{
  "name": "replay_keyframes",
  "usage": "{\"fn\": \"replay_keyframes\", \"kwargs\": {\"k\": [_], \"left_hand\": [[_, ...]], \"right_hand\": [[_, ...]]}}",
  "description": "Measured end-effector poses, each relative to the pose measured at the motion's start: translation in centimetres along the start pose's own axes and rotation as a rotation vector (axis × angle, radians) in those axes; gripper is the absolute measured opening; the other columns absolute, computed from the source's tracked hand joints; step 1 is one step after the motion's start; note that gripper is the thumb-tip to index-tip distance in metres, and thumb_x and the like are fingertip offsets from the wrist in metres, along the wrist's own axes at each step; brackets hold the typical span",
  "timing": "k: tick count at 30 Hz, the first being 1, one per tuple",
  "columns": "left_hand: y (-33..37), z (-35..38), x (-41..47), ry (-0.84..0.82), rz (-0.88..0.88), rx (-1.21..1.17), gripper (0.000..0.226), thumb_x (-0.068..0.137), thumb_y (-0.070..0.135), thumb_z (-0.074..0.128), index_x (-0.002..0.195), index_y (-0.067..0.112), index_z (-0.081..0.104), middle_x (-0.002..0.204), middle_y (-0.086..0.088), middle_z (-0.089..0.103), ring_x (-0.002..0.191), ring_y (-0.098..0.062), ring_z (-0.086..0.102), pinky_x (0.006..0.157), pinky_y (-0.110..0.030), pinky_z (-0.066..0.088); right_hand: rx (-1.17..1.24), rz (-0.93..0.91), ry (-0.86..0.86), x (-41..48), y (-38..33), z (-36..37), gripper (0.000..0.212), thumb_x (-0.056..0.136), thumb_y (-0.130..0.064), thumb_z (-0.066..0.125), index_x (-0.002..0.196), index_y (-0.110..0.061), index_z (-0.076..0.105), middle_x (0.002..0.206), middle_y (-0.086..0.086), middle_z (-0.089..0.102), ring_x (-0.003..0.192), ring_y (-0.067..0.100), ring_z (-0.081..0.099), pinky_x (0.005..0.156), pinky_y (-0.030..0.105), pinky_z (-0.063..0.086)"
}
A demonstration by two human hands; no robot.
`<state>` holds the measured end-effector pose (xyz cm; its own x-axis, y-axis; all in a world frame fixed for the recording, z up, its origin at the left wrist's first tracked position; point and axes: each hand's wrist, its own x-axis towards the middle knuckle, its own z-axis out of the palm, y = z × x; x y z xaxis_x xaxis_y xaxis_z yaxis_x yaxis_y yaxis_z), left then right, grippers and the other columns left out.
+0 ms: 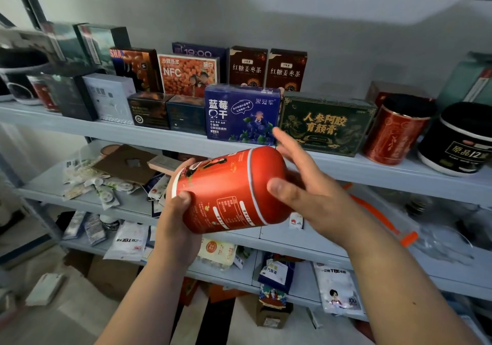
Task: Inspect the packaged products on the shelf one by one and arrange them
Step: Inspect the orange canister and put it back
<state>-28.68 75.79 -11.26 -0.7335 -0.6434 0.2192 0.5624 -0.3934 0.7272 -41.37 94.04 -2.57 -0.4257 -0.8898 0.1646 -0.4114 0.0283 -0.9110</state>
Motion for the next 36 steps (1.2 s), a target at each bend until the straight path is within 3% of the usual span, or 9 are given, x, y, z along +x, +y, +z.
{"fn": "replay_keyframes", "kwargs": {"k": [3,7,13,18,23,26,30,34,36], "left_hand": [[-0.1,-0.1,-0.2,-0.005,0.002,-0.004,0.103,0.053,0.051,0.094,0.139,0.016,0.049,0.125,-0.012,0.067,0.114,-0.032,0.067,0.078,-0.042,0.061],[0.0,-0.4,-0.3,0.015,-0.003,-0.012,0.115,0.051,0.051,0.094,0.146,0.012,0.043,0.127,-0.015,0.066,0.113,-0.034,0.067,0.078,-0.042,0.061],[-0.1,-0.3,-0.4,0.030,0.019,0.010,0.108,0.055,0.053,0.092,0.145,0.017,0.044,0.130,-0.014,0.063,0.116,-0.035,0.065,0.079,-0.043,0.061],[-0.1,-0.7,-0.8,0.026,0.004,-0.029,0.106,0.055,0.052,0.093,0.143,0.015,0.048,0.131,-0.017,0.063,0.117,-0.036,0.064,0.082,-0.044,0.061],[0.1,-0.3,-0.8,0.025,0.026,0.021,0.118,0.054,0.054,0.092,0.151,0.012,0.039,0.134,-0.018,0.060,0.119,-0.039,0.062,0.081,-0.045,0.060],[0.5,-0.5,-0.9,0.009,0.037,0.008,0.113,0.055,0.053,0.092,0.148,0.012,0.042,0.132,-0.017,0.062,0.118,-0.037,0.063,0.081,-0.044,0.061],[0.8,-0.7,-1.3,-0.003,0.022,0.014,0.115,0.053,0.052,0.093,0.148,0.014,0.042,0.134,-0.019,0.059,0.117,-0.042,0.061,0.071,-0.040,0.062],[0.8,-0.5,-1.6,-0.010,0.042,0.055,0.115,0.053,0.053,0.093,0.149,0.016,0.041,0.130,-0.015,0.063,0.117,-0.039,0.064,0.075,-0.041,0.061],[0.9,-0.6,-1.8,-0.012,0.048,0.066,0.115,0.053,0.053,0.093,0.148,0.016,0.041,0.129,-0.015,0.064,0.115,-0.039,0.064,0.073,-0.041,0.061]], "right_hand": [[0.019,0.081,-0.031,0.0,0.3,0.3,0.077,0.080,-0.078,0.064,0.145,-0.071,0.023,0.138,-0.028,0.047,0.123,0.009,0.059,0.093,0.029,0.058],[-0.001,-0.079,-0.075,-0.1,0.1,0.3,0.053,0.081,-0.024,0.063,0.120,-0.060,0.063,0.157,-0.032,0.028,0.141,0.003,0.040,0.096,0.025,0.054],[0.028,0.078,0.034,0.3,0.0,1.4,0.081,0.082,-0.077,0.063,0.150,-0.063,0.021,0.146,-0.018,0.046,0.113,-0.003,0.057,0.085,0.019,0.051],[-0.053,-0.114,-0.089,0.1,-0.5,1.2,0.051,0.077,-0.029,0.068,0.117,-0.060,0.061,0.156,-0.036,0.022,0.142,0.008,0.038,0.096,0.034,0.057],[0.053,0.076,0.095,0.5,-0.7,2.4,0.079,0.079,-0.082,0.057,0.148,-0.062,0.024,0.138,-0.021,0.046,0.110,0.000,0.058,0.086,0.023,0.051],[0.059,0.053,0.054,0.5,-0.9,2.2,0.057,0.082,-0.072,0.067,0.132,-0.057,0.045,0.136,-0.014,0.054,0.108,0.012,0.064,0.079,0.026,0.057],[0.155,-0.087,0.017,0.3,-0.9,2.3,0.037,0.068,-0.048,0.068,0.105,-0.051,0.067,0.147,-0.032,0.041,0.134,0.010,0.049,0.098,0.044,0.057],[0.268,0.103,0.073,0.8,-0.5,2.5,0.089,0.058,-0.065,0.078,0.139,-0.061,0.040,0.123,-0.021,0.059,0.109,0.024,0.070,0.097,0.051,0.058],[0.212,0.132,0.051,0.7,-0.6,2.7,0.089,0.056,-0.066,0.080,0.136,-0.060,0.040,0.126,-0.008,0.057,0.108,0.029,0.070,0.092,0.055,0.060]]}}
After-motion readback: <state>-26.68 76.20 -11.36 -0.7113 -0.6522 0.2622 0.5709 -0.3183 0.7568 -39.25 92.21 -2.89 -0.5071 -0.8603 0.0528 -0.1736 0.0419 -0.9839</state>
